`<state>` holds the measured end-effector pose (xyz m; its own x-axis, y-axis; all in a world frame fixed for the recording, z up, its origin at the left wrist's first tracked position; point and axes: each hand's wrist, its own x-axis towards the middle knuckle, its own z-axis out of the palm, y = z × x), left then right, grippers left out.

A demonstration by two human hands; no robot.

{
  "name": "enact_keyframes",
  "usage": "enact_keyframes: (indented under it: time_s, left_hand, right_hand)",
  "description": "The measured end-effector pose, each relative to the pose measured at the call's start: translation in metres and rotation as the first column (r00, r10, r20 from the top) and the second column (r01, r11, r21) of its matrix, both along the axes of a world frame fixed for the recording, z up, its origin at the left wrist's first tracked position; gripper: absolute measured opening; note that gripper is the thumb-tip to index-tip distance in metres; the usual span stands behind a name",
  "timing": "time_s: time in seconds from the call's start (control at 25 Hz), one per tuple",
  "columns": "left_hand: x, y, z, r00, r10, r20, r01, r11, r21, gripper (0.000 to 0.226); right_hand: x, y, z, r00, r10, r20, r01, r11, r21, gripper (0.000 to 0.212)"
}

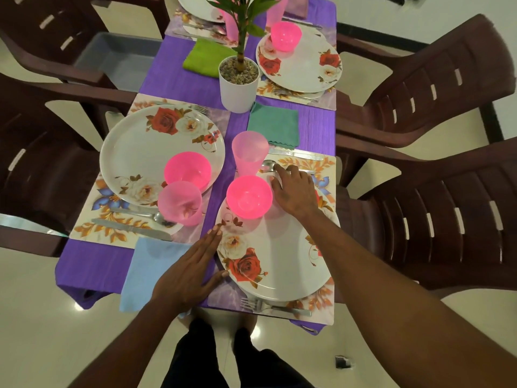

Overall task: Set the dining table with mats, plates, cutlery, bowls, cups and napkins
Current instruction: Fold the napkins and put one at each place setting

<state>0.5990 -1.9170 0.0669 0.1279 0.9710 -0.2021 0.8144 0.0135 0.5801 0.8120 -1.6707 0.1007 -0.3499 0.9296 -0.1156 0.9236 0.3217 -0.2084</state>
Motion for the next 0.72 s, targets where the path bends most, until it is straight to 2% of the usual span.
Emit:
enact_keyframes:
  time_s: [0.16, 0.28, 0.44, 0.72]
  left_hand:
    - [0.001, 0.001, 0.001, 1.000, 0.005, -0.008, -0.005, 1.000, 0.000, 0.089]
    - [0.001, 0.000, 0.000, 1.000, 0.009, -0.021, -0.009, 1.000, 0.008, 0.088]
    - [0.001, 0.000, 0.000, 1.000, 0.012, -0.029, -0.012, 1.000, 0.010, 0.087]
    - [0.001, -0.001, -0.001, 0.999, 0.006, -0.042, -0.006, 1.000, 0.007, 0.088]
  right_hand:
    - [0.001, 0.009, 0.000, 0.998, -0.033, -0.062, 0.032, 0.999, -0.004, 0.052]
    - [0.007, 0.032, 0.002, 0.986, -0.112, -0.125, 0.099, 0.990, -0.101, 0.056]
    - [0.011, 0.048, -0.002, 0.997, -0.076, -0.032, 0.069, 0.982, -0.177, 0.055]
    - [0.007, 0.038, -0.007, 1.000, -0.030, 0.002, 0.030, 0.988, -0.149, 0.053]
